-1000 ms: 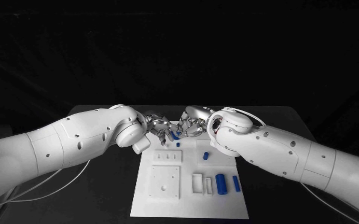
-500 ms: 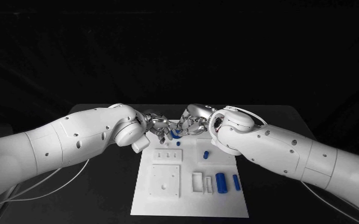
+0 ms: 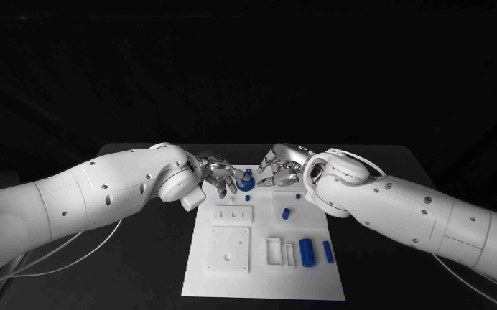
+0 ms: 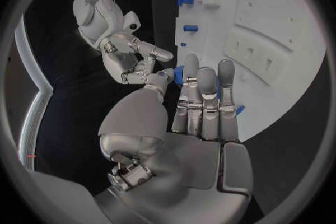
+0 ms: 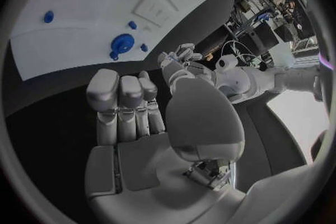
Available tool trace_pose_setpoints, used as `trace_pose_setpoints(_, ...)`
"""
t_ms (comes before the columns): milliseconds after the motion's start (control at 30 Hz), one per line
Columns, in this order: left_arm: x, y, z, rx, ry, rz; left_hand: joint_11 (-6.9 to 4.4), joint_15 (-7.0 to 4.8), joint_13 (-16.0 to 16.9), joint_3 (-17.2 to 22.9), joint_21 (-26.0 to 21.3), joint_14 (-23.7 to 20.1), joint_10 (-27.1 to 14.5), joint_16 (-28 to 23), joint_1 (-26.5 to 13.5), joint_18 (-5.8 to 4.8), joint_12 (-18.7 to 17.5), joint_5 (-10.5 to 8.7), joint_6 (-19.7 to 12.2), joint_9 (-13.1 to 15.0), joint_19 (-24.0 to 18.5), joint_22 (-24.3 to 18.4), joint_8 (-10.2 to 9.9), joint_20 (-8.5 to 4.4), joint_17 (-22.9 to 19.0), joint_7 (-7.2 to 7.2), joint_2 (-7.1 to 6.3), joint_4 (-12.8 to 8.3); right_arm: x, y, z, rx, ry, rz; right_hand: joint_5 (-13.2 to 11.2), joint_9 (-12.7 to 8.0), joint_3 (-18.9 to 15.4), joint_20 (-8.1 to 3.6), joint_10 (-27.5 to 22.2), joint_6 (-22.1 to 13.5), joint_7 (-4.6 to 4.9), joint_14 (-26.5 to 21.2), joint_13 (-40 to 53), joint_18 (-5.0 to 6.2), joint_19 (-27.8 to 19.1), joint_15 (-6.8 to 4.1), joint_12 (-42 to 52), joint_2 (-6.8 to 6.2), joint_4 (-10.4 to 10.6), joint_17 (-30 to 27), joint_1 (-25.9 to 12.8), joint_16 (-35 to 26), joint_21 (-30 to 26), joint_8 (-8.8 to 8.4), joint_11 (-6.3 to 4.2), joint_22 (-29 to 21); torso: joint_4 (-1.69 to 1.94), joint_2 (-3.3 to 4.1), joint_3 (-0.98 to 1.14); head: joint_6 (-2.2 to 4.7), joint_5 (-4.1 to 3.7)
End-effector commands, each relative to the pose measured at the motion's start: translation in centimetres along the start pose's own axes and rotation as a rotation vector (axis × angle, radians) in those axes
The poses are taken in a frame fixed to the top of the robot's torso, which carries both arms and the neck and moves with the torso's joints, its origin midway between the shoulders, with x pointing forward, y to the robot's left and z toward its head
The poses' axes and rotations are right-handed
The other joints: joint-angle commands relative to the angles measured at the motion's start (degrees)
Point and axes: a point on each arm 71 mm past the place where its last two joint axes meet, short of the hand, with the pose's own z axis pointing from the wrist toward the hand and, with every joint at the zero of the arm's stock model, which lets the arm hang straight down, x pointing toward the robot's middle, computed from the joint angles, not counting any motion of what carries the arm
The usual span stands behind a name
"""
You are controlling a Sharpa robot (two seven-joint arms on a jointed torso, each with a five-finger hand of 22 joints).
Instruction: Assemble the parts on the task board
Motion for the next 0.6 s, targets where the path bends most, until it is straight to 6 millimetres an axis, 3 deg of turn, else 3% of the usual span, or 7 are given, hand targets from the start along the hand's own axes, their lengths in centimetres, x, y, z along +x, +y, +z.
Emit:
trace_pose_setpoints(33, -0.1, 0.0, 0.0, -0.003, -0.015, 0.07, -0.12, -0.35, 0.07, 7.71, 0.12, 0.2, 0.51, 0.23, 0.52, -0.13, 0.09, 0.1, 1.73, -0.28, 0.28, 0.25, 0.19, -0.11, 0.09, -1.15, 0.4, -8.0, -0.2, -0.7, -0.7, -0.007, -0.005, 0.029, 0.7, -0.08, -0.38, 0.4, -0.5, -0.14, 0.01, -0.19, -0.16, 0.71, 1.42, 0.34, -0.24, 0.04, -0.07, -0.11, 0.68, -0.4, -0.22, -0.24, 0.03, 6.68, 0.06, 0.0, 0.01, -0.24, 0.29)
trace_pose_setpoints(167, -0.2, 0.3, -0.1, -0.024, -0.031, 0.117, -0.21, -0.42, 0.08, 7.6, 0.02, 0.45, 0.79, 0.33, 0.64, -0.12, -0.01, 0.15, 1.92, -0.69, 0.49, 0.48, 0.19, -0.17, 0.17, -1.19, 0.23, -8.11, -1.0, -2.5, -1.7, 0.022, -0.029, 0.051, 1.62, -0.07, -0.25, 0.41, -0.54, 0.01, -0.02, -0.2, -0.3, 0.73, 1.44, 0.34, -0.3, 0.05, 0.02, -0.26, 0.7, -0.53, -0.34, -0.23, 0.0, 6.67, -0.09, -0.02, 0.14, -0.58, 0.59)
trace_pose_setpoints(300, -0.2, 0.5, -0.2, -0.061, -0.05, 0.185, -0.29, -0.5, 0.1, 7.65, 0.0, 0.72, 1.11, 0.51, 0.76, -0.09, -0.1, 0.58, 2.16, -1.09, 0.72, 0.77, 0.21, -0.25, 0.3, -1.2, 0.17, -8.32, -2.6, -4.3, -2.3, 0.055, -0.085, 0.096, 4.22, -0.08, 0.32, 0.35, -0.47, 0.39, -0.1, -0.11, -0.44, 0.74, 1.49, 0.26, -0.3, -0.03, 0.15, -0.31, 0.62, -0.5, -0.49, -0.24, -0.11, 6.64, -0.22, -0.02, 0.13, -0.78, 0.79)
trace_pose_setpoints(433, 0.0, 0.6, -0.2, -0.092, -0.076, 0.256, -0.38, -0.57, 0.16, 7.74, 0.1, 0.97, 1.37, 0.65, 0.68, -0.09, -0.09, 0.76, 2.4, -1.23, 0.9, 1.03, 0.22, -0.33, 0.38, -1.28, 0.15, -8.56, -4.1, -5.4, -2.5, 0.075, -0.145, 0.146, 5.22, -0.09, 1.0, 0.3, -0.51, 0.58, -0.14, -0.1, -0.66, 0.75, 1.48, 0.21, -0.46, -0.03, 0.12, -0.49, 0.53, -0.67, -0.79, -0.25, -0.18, 6.57, -0.02, -0.03, 0.24, -1.17, 0.83)
trace_pose_setpoints(533, 0.3, 0.7, -0.1, -0.113, -0.097, 0.317, -0.45, -0.67, 0.28, 7.82, -0.91, 1.19, 1.68, 0.75, 0.39, -0.19, -0.22, 0.95, 2.65, -1.49, 1.58, 1.42, 0.21, -0.43, 0.51, -1.33, 0.17, -9.02, -5.3, -6.0, -2.6, 0.082, -0.19, 0.181, 5.7, -0.1, 1.6, 0.26, -0.49, 0.72, -0.17, -0.07, -0.73, 0.72, 1.53, 0.17, -0.42, -0.07, -0.04, -0.57, 0.38, -0.73, -0.78, -0.25, -0.23, 6.59, 0.09, -0.05, 0.12, -1.45, 0.81)
trace_pose_setpoints(600, 0.6, 0.9, 0.0, -0.129, -0.106, 0.353, -0.51, -0.72, 0.35, 7.87, -1.8, 1.34, 1.87, 0.78, 0.28, -0.28, -0.31, 1.06, 2.77, -1.56, 2.17, 1.87, 0.22, -0.5, 0.59, -1.36, 0.26, -9.24, -6.0, -6.1, -2.6, 0.083, -0.217, 0.2, 5.86, -0.1, 1.66, 0.25, -0.51, 0.68, -0.16, -0.06, -0.75, 0.72, 1.54, 0.17, -0.43, -0.09, -0.04, -0.58, 0.28, -0.73, -0.81, -0.26, -0.21, 6.59, 0.11, -0.09, 0.15, -1.68, 0.82)
